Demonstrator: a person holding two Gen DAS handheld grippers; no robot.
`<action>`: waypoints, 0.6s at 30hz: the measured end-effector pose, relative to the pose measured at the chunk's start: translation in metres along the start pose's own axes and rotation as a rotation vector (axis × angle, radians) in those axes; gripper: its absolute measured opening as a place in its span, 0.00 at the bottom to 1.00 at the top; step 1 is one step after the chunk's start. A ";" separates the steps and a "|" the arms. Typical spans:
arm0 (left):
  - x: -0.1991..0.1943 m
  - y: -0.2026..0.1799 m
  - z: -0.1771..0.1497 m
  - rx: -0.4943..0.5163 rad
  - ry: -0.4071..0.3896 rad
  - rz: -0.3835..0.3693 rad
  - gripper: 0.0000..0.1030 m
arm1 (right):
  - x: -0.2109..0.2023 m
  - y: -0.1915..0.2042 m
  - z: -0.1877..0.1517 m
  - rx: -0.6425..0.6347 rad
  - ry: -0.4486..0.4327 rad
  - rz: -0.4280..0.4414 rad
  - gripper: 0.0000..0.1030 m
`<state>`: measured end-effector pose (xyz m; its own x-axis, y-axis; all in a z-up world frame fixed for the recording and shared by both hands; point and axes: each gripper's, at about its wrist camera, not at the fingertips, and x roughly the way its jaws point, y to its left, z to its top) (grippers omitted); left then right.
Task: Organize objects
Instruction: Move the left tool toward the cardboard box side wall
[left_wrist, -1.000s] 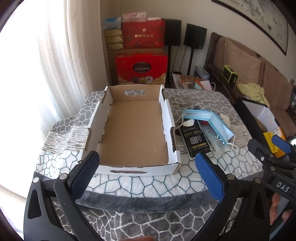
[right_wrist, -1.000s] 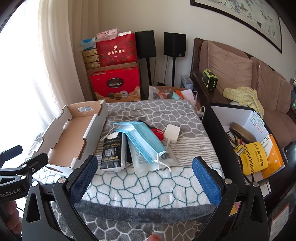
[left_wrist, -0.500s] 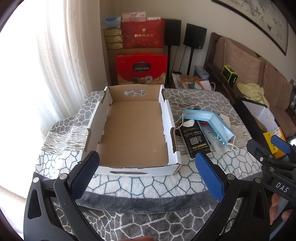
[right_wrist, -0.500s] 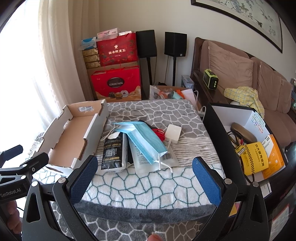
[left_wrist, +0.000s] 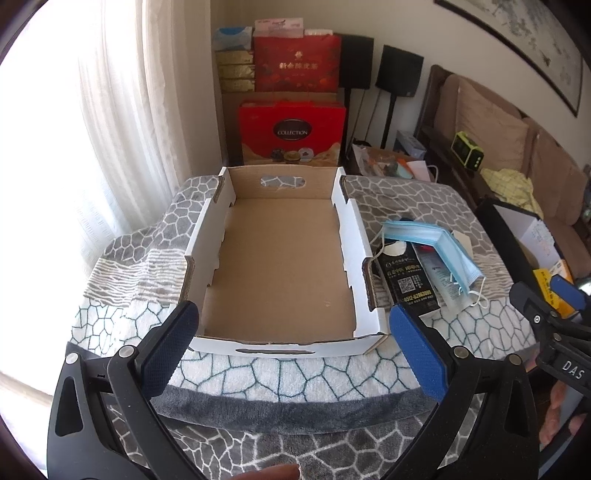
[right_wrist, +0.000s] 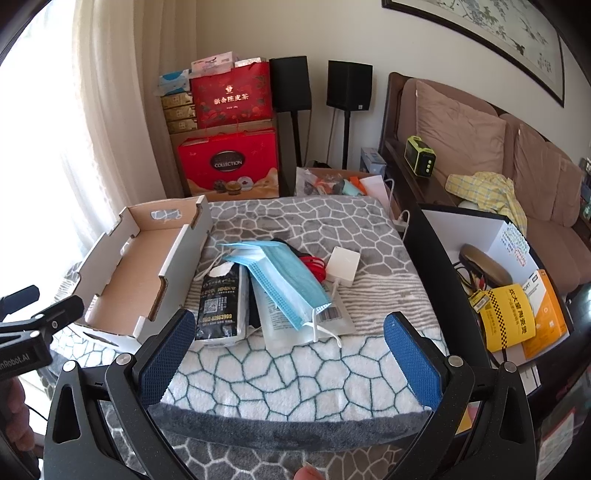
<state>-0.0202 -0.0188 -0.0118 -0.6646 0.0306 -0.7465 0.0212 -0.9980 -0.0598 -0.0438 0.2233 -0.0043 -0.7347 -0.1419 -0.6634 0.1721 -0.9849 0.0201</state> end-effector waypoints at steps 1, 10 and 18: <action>0.001 0.003 0.001 -0.003 0.002 -0.003 1.00 | 0.001 0.000 0.001 -0.001 0.001 0.000 1.00; 0.022 0.041 0.018 -0.024 0.005 0.072 1.00 | 0.017 -0.010 0.005 0.015 0.035 0.053 1.00; 0.066 0.087 0.017 -0.083 0.092 0.101 0.97 | 0.028 -0.023 0.011 0.010 0.041 0.014 0.99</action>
<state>-0.0749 -0.1043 -0.0553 -0.5846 -0.0612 -0.8090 0.1487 -0.9883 -0.0327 -0.0759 0.2412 -0.0148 -0.7045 -0.1522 -0.6932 0.1758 -0.9837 0.0372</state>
